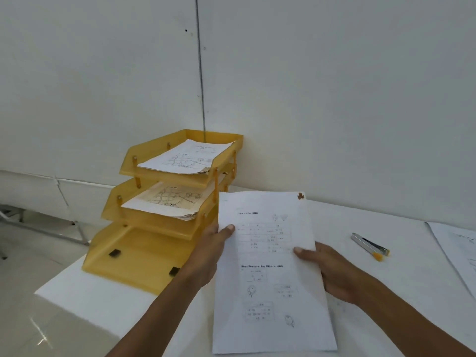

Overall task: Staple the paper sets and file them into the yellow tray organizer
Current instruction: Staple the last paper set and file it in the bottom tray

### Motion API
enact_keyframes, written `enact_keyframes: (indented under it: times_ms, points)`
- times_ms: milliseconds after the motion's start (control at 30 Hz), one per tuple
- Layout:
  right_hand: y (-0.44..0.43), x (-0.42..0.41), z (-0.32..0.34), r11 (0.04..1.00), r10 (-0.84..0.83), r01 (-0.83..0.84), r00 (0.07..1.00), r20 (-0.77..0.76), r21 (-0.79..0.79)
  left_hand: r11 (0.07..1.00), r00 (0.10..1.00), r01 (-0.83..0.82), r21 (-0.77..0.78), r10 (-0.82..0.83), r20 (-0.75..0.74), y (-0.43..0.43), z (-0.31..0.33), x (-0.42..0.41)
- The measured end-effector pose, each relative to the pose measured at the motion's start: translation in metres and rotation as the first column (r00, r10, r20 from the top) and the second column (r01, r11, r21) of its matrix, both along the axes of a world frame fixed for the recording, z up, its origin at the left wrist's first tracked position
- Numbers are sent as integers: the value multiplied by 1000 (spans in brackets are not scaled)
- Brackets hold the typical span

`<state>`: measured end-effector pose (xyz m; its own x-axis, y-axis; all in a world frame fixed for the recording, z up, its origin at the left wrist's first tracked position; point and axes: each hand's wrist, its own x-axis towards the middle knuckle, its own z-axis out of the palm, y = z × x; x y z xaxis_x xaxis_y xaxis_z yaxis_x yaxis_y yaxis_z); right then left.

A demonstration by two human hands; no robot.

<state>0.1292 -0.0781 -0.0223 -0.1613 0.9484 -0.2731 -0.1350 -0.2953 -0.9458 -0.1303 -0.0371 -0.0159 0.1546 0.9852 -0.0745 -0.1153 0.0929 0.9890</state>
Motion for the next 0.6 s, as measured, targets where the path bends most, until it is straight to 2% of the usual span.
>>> enact_keyframes:
  times_ms: [133, 233, 367, 500, 600]
  points:
    - [3, -39, 2, 992, -118, 117, 993, 0, 46, 997, 998, 67, -31, -67, 1, -16, 15, -34]
    - [0, -62, 6, 993, -105, 106, 994, -27, 48, 991, 986, 128, -29, -131, -106, -32, 20, -57]
    - [-12, -92, 9, 995, 96, -95, 994, -45, 21, 999, 973, 48, 16, -43, -225, -48, 25, -97]
    - [-27, -130, 10, 941, 332, -338, 935, 124, 27, 998, 955, -54, -43, 39, -293, -66, 21, -158]
    - [-34, -168, 4, 912, 399, -408, 904, 154, 31, 988, 949, -93, -124, 50, -313, -82, 11, -202]
